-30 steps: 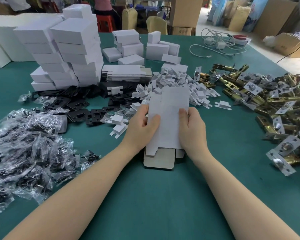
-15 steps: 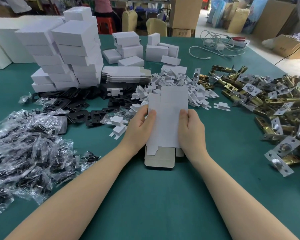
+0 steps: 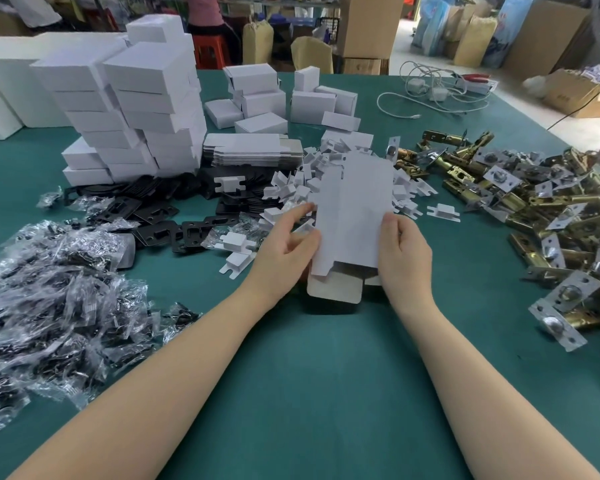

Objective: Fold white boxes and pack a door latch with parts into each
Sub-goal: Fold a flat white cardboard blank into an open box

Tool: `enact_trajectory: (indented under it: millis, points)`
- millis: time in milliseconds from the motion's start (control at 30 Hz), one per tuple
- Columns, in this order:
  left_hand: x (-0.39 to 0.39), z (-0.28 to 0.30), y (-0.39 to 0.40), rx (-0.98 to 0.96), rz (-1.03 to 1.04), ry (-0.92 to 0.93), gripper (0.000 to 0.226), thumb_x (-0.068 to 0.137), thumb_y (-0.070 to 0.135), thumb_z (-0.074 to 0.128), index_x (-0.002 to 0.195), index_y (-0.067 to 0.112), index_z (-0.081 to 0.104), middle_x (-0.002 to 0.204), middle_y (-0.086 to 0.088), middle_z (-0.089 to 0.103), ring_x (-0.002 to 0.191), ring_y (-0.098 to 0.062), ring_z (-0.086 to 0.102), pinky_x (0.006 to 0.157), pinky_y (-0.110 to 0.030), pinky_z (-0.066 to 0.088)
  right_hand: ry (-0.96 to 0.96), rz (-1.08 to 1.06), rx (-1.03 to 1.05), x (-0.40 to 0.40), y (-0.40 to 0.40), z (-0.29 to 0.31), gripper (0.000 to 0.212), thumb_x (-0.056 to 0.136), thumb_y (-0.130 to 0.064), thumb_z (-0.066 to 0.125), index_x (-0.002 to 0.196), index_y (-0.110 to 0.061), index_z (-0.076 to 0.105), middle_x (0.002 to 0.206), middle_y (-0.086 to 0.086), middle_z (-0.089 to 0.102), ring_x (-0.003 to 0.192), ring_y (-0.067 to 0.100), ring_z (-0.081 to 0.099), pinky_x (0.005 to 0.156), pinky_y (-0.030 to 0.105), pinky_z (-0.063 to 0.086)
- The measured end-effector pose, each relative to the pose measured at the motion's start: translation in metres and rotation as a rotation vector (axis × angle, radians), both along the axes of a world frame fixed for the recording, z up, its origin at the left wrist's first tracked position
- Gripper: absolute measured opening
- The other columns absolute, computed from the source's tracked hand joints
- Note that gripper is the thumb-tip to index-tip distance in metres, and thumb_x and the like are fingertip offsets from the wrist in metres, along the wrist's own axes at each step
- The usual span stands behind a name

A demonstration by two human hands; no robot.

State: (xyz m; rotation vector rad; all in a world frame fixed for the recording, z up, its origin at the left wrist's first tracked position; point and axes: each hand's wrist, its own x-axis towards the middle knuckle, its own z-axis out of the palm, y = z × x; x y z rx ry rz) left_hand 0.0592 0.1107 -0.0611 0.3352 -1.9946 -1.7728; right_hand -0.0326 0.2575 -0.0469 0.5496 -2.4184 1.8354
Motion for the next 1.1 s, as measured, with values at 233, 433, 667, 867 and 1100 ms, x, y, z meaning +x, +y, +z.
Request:
enact_trajectory:
  millis: [233, 433, 667, 867, 1100]
  points:
    - [-0.006, 0.000, -0.004, 0.230, 0.177, 0.040, 0.025, 0.101, 0.029, 0.052, 0.121, 0.043, 0.052, 0.081, 0.011, 0.072, 0.071, -0.007, 0.067, 0.055, -0.023, 0.053, -0.083, 0.274, -0.141, 0.016, -0.009, -0.007, 0.077, 0.078, -0.028, 0.080, 0.141, -0.041, 0.037, 0.123, -0.028, 0.054, 0.083, 0.009, 0.070, 0.073, 0.016, 0.054]
    - [-0.003, 0.003, -0.001, 0.140, -0.001, 0.017, 0.072, 0.076, 0.048, 0.068, 0.139, 0.035, 0.034, 0.088, 0.010, 0.074, 0.078, -0.007, 0.068, 0.061, -0.030, 0.057, 0.037, 0.210, -0.128, 0.016, -0.010, -0.005, 0.069, 0.078, -0.011, 0.079, 0.133, -0.038, 0.047, 0.117, -0.040, 0.054, 0.096, 0.000, 0.064, 0.090, 0.027, 0.054]
    - [-0.003, -0.001, -0.001, 0.074, 0.009, 0.000, 0.069, 0.085, 0.035, 0.049, 0.148, 0.043, 0.022, 0.067, 0.010, 0.059, 0.067, -0.009, 0.057, 0.061, -0.025, 0.052, 0.097, 0.236, 0.016, 0.012, -0.008, -0.009, 0.059, 0.086, -0.013, 0.072, 0.139, -0.028, 0.052, 0.123, -0.006, 0.066, 0.079, -0.010, 0.052, 0.083, 0.007, 0.040]
    - [-0.001, 0.002, 0.001, 0.043, 0.080, 0.008, 0.030, 0.089, 0.056, 0.043, 0.117, 0.059, 0.053, 0.103, 0.013, 0.066, 0.073, -0.008, 0.065, 0.060, -0.025, 0.053, -0.189, 0.308, -0.276, 0.009, -0.004, 0.006, 0.018, 0.099, -0.025, 0.055, 0.100, -0.037, 0.069, 0.129, -0.007, 0.065, 0.093, 0.002, 0.065, 0.076, 0.014, 0.049]
    - [0.001, 0.008, -0.001, 0.156, 0.025, 0.064, 0.035, 0.090, 0.034, 0.045, 0.117, 0.037, 0.067, 0.130, -0.002, 0.049, 0.091, -0.012, 0.056, 0.068, -0.030, 0.055, -0.393, 0.559, -0.349, -0.006, 0.014, 0.013, 0.029, 0.098, -0.007, 0.055, 0.114, -0.027, 0.068, 0.127, -0.004, 0.058, 0.083, 0.000, 0.065, 0.072, 0.023, 0.056]
